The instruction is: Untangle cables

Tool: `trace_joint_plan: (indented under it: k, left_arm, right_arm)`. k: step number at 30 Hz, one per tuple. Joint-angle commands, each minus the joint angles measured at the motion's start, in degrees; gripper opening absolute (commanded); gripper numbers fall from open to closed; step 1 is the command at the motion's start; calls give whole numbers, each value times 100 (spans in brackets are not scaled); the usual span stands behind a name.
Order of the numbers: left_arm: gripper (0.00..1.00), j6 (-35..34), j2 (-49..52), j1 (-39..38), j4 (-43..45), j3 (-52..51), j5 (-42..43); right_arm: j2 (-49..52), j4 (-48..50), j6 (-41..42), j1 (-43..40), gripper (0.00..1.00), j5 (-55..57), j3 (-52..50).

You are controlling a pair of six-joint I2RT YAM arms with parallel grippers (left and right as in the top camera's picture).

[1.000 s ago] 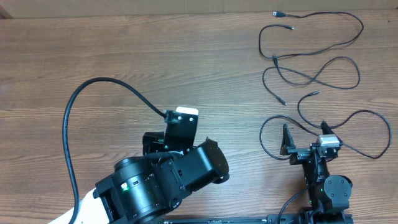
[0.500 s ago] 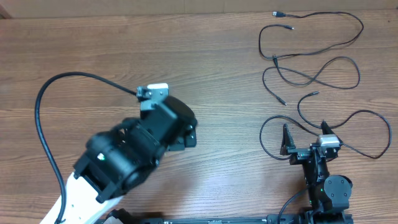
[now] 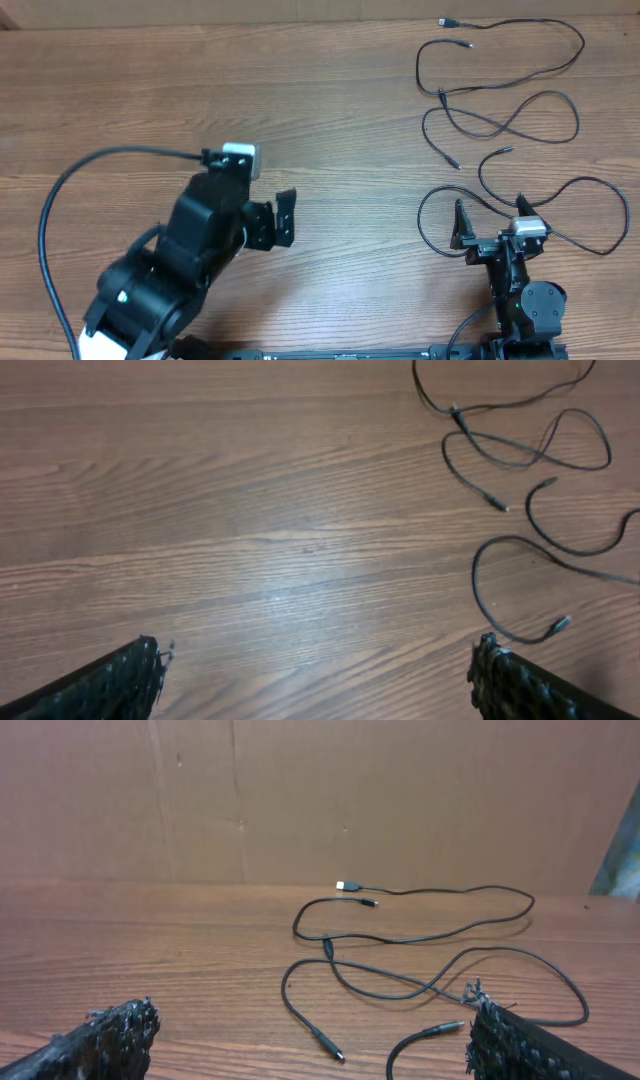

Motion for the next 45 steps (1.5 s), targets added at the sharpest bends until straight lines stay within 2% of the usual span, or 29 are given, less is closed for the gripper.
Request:
trace_joint_plan:
  k: [1,8,10,15,23,33,45]
  left_arm:
    - [100,619,-463,280,417,-570,452]
    - [99,1895,-1384,944,1379,-1401,1471]
    - [100,2035,-1676,1231,1506,-1637,1753]
    - [100,1816,-2365,1843,1611,-2232,1895]
    - [100,1650,-3344,2098,1561,-2743,1886]
    - [100,1648,-3475,2223,1460,-2933,1808]
    - [100,1650,-4135,2649,1493,-3499,1784]
  right_arm:
    - [-57,33,35,-11,100,-11,-59]
    - [-57,33,33,-11,100,-11,-59]
    - [-57,33,35,-11,100,-11,-59]
    - [-57,33,33,-11,100,-11,-59]
    - [-57,33,33,-11,100,-11,-59]
    - [-57,33,35,-11,100,-11,-59]
    - [-57,33,33,-11,100,-11,-59]
